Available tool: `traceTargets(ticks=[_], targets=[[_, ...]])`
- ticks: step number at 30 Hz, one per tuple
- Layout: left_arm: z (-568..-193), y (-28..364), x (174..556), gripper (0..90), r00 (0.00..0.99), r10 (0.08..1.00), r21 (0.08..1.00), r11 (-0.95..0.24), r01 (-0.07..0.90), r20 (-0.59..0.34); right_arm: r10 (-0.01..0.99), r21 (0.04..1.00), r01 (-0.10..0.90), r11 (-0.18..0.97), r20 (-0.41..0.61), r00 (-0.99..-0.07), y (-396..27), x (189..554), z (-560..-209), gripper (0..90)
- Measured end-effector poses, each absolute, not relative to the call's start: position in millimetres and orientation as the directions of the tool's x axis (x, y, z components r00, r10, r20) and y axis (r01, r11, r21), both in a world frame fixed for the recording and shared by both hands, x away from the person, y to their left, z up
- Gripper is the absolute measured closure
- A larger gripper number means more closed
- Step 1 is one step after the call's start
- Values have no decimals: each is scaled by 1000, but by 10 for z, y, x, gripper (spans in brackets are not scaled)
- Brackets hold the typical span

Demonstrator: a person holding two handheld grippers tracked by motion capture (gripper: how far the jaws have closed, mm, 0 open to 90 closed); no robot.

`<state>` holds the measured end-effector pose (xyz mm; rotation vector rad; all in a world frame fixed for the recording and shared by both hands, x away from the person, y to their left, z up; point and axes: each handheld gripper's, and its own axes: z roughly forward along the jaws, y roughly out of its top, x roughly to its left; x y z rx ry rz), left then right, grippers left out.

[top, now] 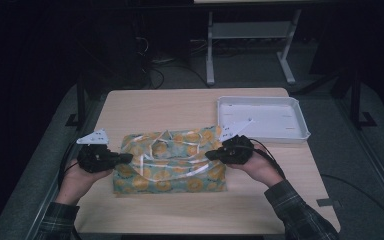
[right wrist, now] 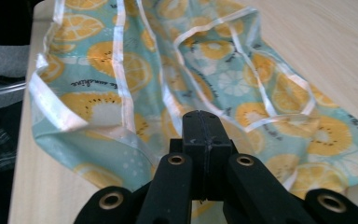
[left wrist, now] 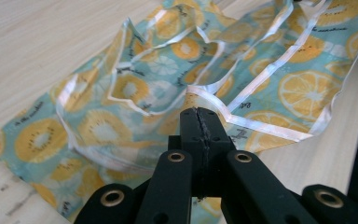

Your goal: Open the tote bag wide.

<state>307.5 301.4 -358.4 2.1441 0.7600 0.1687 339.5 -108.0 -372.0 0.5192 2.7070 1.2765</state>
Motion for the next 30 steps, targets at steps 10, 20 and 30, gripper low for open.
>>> traceTargets(ticks=[10,20,30], targets=[[-3654,3053,2791,900,813,560,742,-475,474,-161,309,761,239,603,53,-950,-1110,3144,-3770,895],[-3829,3078,2578,900,818,543,699,-510,502,-192,254,719,223,658,67,-965,-1043,2920,-3927,895],[-4029,3056,2469,900,816,536,647,-547,531,-217,219,676,218,704,85,-972,-1032,2796,-4134,893]])
